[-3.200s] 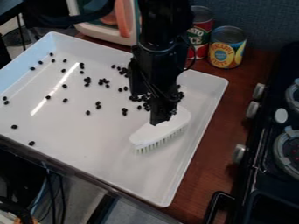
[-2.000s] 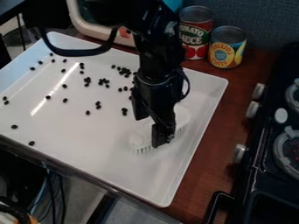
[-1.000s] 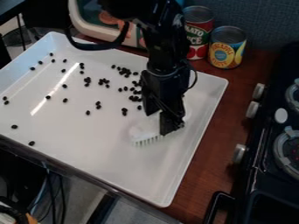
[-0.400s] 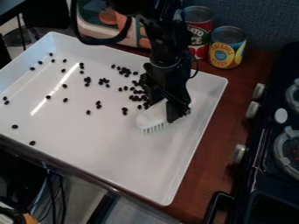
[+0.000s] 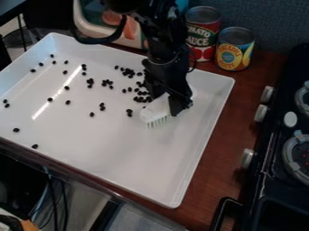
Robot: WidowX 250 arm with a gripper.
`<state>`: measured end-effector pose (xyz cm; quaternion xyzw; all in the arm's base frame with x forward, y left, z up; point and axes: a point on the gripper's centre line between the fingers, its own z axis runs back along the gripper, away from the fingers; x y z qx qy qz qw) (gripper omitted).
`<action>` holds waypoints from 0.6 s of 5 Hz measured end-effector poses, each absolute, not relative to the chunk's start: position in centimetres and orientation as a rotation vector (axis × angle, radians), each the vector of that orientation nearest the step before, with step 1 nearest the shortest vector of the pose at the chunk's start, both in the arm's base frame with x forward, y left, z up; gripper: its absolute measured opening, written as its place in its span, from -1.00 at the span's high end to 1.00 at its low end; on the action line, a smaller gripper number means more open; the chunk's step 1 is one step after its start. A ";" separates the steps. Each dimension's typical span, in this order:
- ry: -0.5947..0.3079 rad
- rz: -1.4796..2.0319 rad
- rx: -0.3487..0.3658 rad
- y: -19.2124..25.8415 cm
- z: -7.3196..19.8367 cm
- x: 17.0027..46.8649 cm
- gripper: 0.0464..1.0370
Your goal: Sweep into pile
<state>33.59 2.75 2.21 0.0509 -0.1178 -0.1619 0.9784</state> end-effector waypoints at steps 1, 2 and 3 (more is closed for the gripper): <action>-0.242 -0.248 0.114 5.4 2.2 33.3 -0.36; -0.246 -0.188 0.121 7.7 2.3 32.6 -0.36; -0.252 -0.145 0.125 9.1 2.2 32.0 -0.36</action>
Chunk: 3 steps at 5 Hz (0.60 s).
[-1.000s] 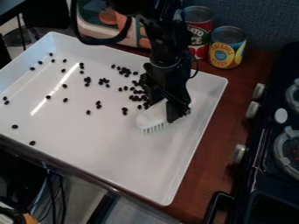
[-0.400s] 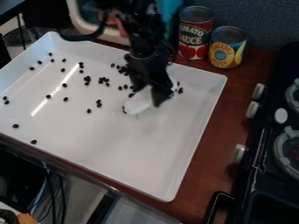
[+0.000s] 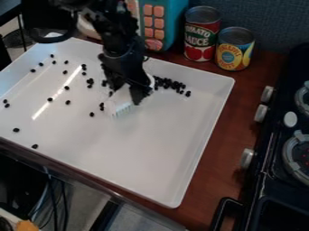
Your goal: Sweep into pile
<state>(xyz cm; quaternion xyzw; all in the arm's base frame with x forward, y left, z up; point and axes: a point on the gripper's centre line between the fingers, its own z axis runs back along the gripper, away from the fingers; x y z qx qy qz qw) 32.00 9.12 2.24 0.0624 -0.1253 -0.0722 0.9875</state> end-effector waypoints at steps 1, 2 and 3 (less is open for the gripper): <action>-0.257 -0.124 0.131 10.4 2.3 31.8 -0.36; -0.251 -0.082 0.133 12.0 2.2 32.1 -0.36; -0.247 -0.029 0.133 13.9 2.2 32.9 -0.36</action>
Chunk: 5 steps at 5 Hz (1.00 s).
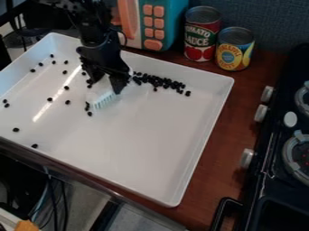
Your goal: Sweep into pile
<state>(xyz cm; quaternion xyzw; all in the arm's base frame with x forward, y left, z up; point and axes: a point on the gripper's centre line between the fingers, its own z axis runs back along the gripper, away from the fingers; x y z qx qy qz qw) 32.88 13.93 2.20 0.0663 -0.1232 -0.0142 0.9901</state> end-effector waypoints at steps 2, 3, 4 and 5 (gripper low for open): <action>-0.238 0.043 0.140 17.0 2.1 33.7 -0.36; -0.231 0.066 0.154 18.5 2.0 33.5 -0.36; -0.218 0.103 0.175 20.6 2.2 33.1 -0.36; -0.201 0.124 0.193 22.0 2.2 32.5 -0.36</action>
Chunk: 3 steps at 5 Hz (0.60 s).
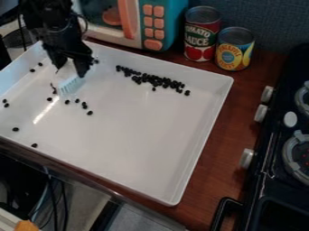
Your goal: Sweep into pile
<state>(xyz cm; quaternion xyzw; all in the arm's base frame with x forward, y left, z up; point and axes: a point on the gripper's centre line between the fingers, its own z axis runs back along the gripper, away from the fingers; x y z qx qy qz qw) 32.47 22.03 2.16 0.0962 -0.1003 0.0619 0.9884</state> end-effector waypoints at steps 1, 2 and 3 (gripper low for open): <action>-0.192 0.137 0.208 22.7 2.1 32.1 -0.36; -0.204 0.141 0.208 22.7 2.3 32.1 -0.36; -0.222 0.093 0.194 20.0 2.8 32.2 -0.36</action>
